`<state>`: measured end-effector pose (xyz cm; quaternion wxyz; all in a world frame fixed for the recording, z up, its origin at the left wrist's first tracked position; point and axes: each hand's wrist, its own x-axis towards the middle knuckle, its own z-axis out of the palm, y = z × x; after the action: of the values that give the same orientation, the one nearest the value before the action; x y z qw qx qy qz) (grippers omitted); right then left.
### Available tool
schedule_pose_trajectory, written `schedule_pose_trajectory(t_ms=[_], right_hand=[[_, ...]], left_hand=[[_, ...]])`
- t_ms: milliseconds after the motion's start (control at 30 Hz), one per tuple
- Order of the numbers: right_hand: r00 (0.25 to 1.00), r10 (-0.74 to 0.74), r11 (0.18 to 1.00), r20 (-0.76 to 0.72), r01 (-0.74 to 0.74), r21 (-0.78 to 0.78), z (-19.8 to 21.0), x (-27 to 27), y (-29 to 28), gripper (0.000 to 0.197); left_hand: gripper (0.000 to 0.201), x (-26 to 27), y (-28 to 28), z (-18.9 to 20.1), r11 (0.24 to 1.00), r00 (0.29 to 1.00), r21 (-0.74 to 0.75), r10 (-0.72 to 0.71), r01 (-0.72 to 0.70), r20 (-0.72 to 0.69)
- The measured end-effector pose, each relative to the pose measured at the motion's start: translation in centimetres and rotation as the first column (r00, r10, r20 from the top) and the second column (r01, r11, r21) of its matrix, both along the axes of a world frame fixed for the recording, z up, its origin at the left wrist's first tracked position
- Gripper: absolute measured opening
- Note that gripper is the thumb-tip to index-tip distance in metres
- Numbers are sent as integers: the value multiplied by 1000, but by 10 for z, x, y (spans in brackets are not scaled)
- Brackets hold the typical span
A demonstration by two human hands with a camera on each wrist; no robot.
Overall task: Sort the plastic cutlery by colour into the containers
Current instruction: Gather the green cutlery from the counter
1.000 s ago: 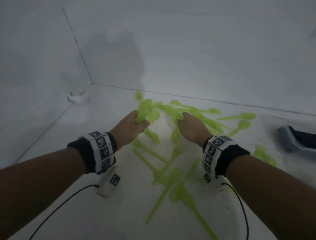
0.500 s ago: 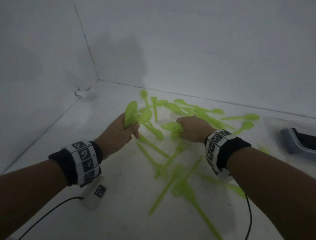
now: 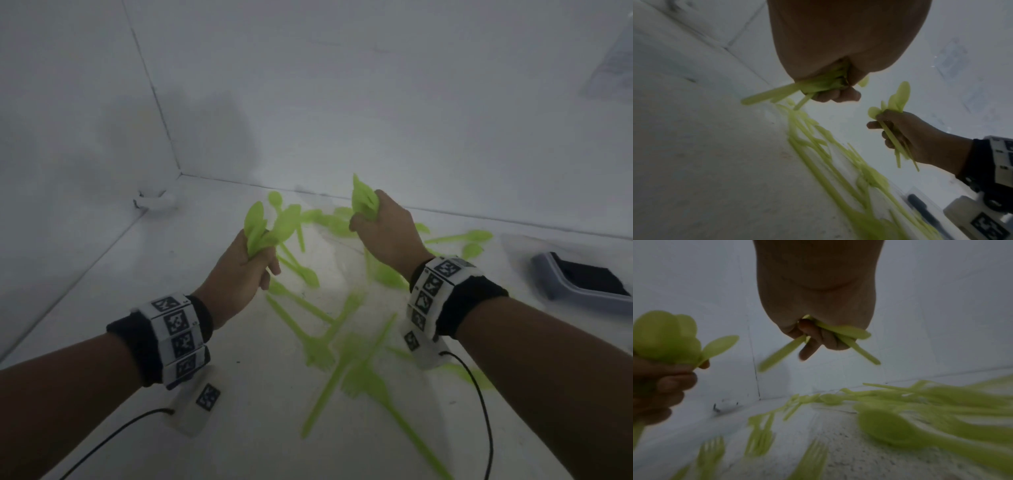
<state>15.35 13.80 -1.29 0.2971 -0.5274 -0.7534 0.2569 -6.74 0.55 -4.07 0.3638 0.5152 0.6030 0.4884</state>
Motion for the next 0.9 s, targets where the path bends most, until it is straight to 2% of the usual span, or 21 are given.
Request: schedule_pose_trajectory(t_ms=[67,167,267,333,433,533,600,700,800,900], right_hand=[[998,-11,996,-57,6,-89,3,6,-12,17],[989,-75,995,-125,66,-73,-4,19,-28,14],[965,-157,987,-210,144,-76,-8,36,-46,21],[925,-215,974,-313,182,-132,-8,49,-62,26],[867,-310,950,-390,273,-149,-9,68,-89,17],[780,-406,914,-477,355,-198,-10,90,-117,13],[754,-468,884,-462,407,-231,-11,107,-131,9],[680,-531,846,-506,466,-260,-17,132,-139,9],[597,-563,816,-572,512,-268,-23,150,-140,12],[505,-611,781,-609,509,-361,-26,162,-137,11]], left_hand=[[18,10,7,3,999,999,27,-20,19,45],[18,31,21,3,997,989,33,-77,73,127],[23,60,33,5,989,974,18,-146,145,172],[26,84,38,6,975,955,18,-221,222,198],[27,122,40,6,944,915,-18,-315,330,251],[14,161,38,7,896,851,-96,-372,434,371],[11,183,34,9,861,815,-128,-403,491,417],[23,203,30,4,838,822,-146,-457,526,339],[18,216,29,-4,852,846,-130,-464,507,262],[11,224,33,-7,878,878,-114,-441,465,185]])
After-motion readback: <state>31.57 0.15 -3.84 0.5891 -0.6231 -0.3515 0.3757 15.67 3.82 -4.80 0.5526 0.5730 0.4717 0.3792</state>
